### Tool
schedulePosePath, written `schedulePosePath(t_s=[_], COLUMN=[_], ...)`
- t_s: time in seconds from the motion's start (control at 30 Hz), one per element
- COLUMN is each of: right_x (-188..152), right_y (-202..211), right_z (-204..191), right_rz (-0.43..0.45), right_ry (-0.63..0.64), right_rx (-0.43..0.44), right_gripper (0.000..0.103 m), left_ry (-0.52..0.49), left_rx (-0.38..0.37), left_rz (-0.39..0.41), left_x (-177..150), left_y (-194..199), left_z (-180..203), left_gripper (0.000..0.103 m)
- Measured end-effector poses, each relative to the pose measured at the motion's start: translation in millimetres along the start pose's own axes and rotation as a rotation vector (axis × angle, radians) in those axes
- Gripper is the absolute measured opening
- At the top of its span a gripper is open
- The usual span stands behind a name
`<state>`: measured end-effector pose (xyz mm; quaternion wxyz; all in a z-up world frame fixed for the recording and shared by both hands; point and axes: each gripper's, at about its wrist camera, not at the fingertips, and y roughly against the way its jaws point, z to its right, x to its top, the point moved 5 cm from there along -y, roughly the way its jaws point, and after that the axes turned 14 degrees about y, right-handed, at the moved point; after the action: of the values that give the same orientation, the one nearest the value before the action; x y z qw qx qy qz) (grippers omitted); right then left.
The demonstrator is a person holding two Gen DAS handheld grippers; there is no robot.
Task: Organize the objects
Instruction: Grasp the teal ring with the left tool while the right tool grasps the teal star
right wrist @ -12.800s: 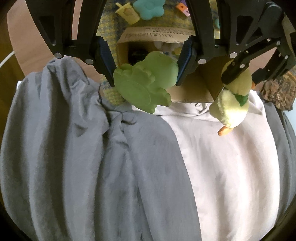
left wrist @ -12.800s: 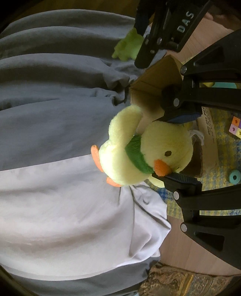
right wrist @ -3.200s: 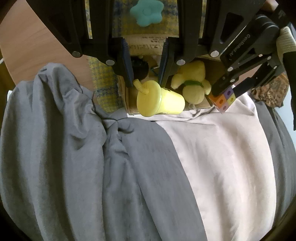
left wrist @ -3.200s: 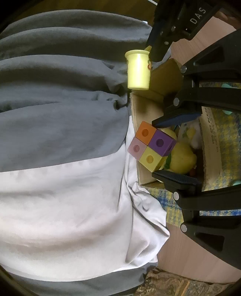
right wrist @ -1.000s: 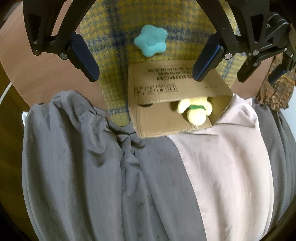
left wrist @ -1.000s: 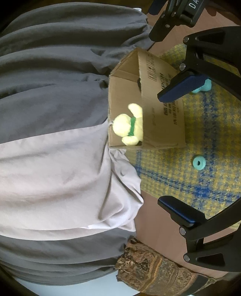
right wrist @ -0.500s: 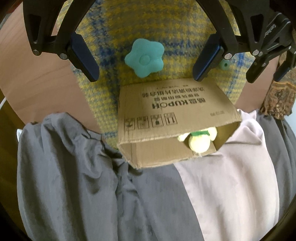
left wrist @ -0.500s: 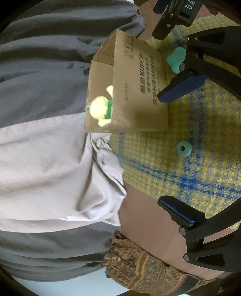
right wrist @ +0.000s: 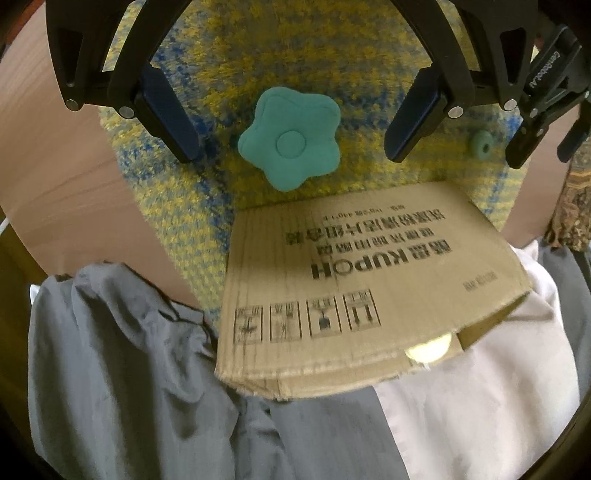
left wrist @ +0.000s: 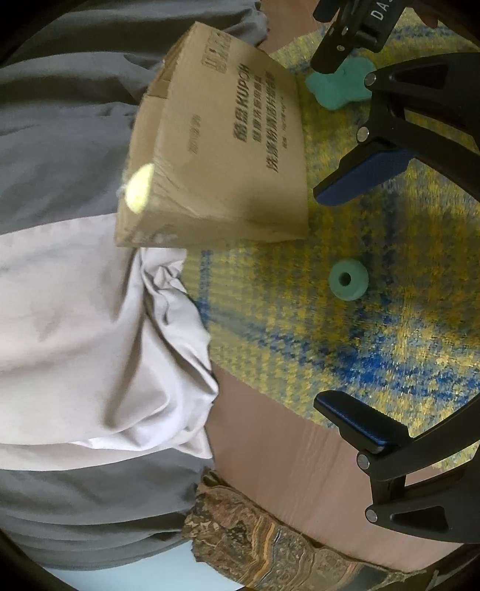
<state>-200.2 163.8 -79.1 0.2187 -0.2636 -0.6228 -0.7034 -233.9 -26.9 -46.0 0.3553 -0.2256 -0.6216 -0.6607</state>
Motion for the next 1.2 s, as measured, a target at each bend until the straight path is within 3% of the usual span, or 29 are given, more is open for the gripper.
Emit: schedulePosePath(t_s=[0.47, 0.93, 1.2], right_x=[-6, -18, -19], right_y=[-27, -54, -54], right_z=[-1, -5, -7], right_rz=[-0.08, -0.17, -0.169], right_ry=[-0.012, -0.01, 0.004], right_rx=[-0.006, 0.015, -0.001], right_gripper=[0.101, 0.1, 0.075], left_ry=[0.003, 0.003, -0.012], left_rx=[-0.007, -0.032, -0.04], left_rz=[-0.091, -0.182, -0.202], left_x=[-12, -22, -24], left_y=[-40, -63, -68], left_z=[-2, 1, 5], left_gripper=[0.092, 0.07, 0.05])
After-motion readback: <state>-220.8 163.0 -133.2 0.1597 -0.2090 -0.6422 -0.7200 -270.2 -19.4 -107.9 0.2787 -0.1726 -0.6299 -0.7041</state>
